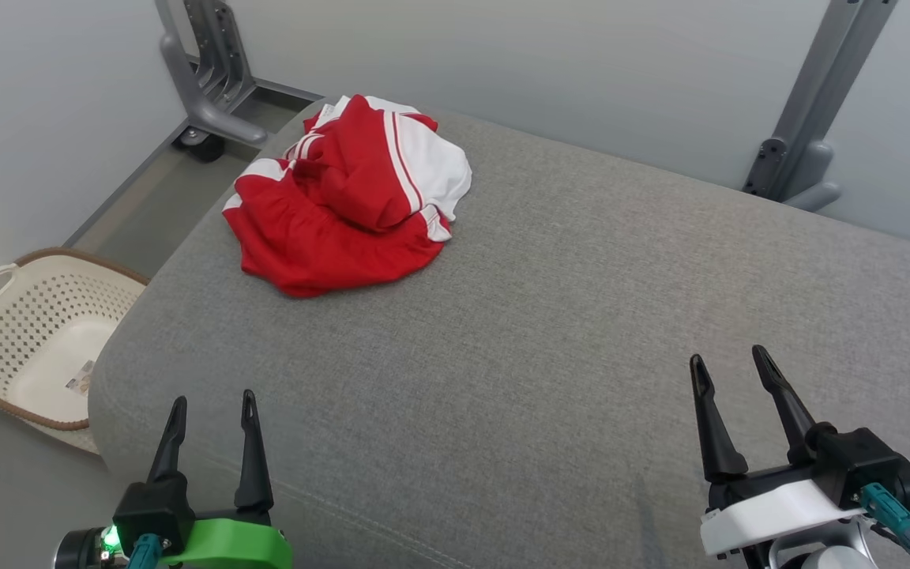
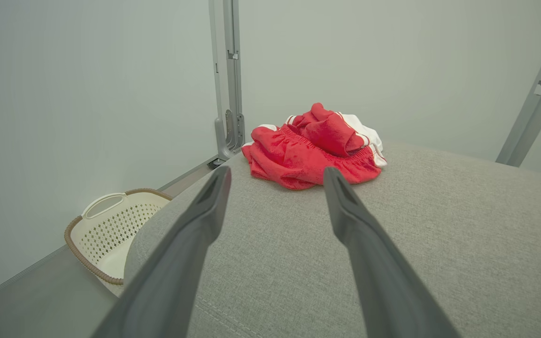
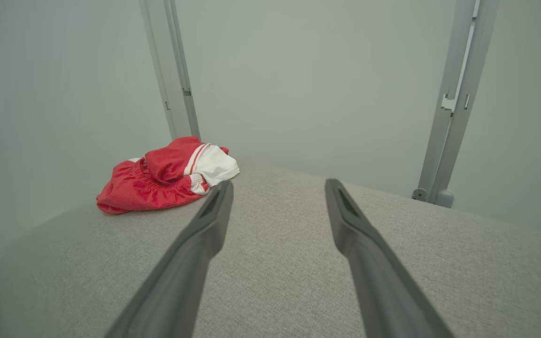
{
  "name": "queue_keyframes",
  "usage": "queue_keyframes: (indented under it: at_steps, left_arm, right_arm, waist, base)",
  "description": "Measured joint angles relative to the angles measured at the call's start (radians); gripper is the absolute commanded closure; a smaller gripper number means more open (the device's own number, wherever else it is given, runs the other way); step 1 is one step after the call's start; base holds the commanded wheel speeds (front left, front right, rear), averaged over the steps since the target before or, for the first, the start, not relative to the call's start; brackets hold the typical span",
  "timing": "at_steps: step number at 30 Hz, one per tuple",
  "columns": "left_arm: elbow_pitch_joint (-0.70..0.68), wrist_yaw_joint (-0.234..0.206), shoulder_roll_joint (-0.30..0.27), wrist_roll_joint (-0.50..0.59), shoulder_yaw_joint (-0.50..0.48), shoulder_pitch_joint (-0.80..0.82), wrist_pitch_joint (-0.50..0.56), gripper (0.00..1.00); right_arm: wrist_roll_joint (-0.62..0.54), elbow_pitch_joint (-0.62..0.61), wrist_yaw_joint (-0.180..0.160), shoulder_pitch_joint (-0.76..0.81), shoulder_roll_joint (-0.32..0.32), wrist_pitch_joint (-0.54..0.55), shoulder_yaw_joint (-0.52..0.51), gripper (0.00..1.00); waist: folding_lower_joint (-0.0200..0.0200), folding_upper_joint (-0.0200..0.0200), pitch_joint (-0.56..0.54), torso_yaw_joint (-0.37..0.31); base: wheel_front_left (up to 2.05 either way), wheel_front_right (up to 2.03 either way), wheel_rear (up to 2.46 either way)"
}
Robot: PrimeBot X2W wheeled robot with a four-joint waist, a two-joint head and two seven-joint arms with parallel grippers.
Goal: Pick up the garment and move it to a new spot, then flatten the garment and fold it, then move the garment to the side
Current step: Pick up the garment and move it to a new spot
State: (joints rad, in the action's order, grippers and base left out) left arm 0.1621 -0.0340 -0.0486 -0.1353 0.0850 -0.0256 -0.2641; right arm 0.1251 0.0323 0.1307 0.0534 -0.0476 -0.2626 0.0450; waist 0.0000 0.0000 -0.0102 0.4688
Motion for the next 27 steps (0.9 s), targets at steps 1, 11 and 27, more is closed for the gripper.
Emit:
queue_keyframes:
  at_steps: [1,11,27]
  left_arm:
    - [-0.003,-0.002,0.000,-0.002,-0.005,-0.005,0.000,0.00]
    - [-0.026,-0.012,0.000,-0.005,-0.021,-0.027,0.000,0.00]
    - [0.034,0.067,-0.116,0.004,-0.102,0.206,0.000,0.00]
  right_arm:
    - [-0.004,0.003,0.000,-0.007,0.000,0.000,0.005,0.00]
    - [-0.009,0.019,0.000,-0.019,0.000,0.000,0.025,0.00]
    - [-0.033,-0.007,0.000,0.008,0.000,0.000,-0.002,0.00]
  waist:
    - [0.0000,0.0000,0.003,0.011]
    - [0.0000,0.0000,0.017,0.042]
    - [0.0000,0.0000,0.034,0.009]
  base:
    - [0.00,0.00,0.00]
    - [0.00,0.00,0.00]
    - [0.00,0.00,0.00]
